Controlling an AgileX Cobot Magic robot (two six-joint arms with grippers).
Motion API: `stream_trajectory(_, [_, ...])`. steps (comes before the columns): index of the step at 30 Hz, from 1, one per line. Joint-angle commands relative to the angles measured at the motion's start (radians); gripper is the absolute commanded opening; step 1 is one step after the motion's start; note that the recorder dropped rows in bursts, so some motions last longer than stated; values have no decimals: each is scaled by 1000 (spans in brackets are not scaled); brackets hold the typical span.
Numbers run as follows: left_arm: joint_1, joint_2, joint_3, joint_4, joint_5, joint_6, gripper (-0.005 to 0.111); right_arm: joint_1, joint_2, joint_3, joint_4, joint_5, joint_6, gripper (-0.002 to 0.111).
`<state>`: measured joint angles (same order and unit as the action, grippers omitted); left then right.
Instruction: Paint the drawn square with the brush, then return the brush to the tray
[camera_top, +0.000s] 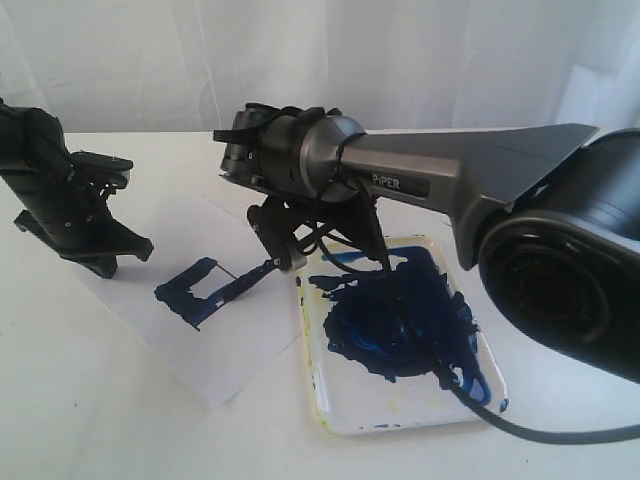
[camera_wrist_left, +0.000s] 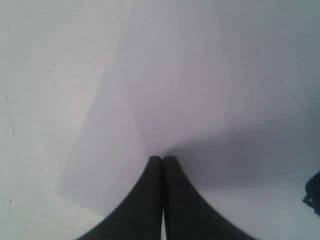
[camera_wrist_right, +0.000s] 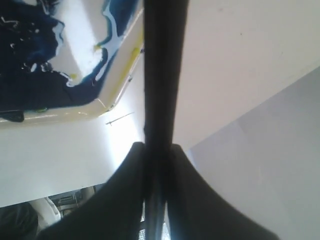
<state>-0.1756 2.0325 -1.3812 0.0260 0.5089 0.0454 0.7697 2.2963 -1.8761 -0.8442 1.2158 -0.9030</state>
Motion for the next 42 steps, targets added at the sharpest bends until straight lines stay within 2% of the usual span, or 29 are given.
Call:
stream_trajectory(1, [4,16,6,16,40,4,0,-3,-21,3,30,5,-37,0])
stream_trajectory(12, [4,16,6,16,40,8,0,-3,-21,3,134,5,-36,0])
stream_trajectory(18, [4,16,6,16,40,8,0,-3,-21,3,96,5,-29,0])
stream_trajectory(22, [4,16,6,16,40,8,0,-3,-21,3,64,5,51,0])
stream_trajectory(42, [4,16,6,16,40,8,0,-3,16,4,17,5,52,0])
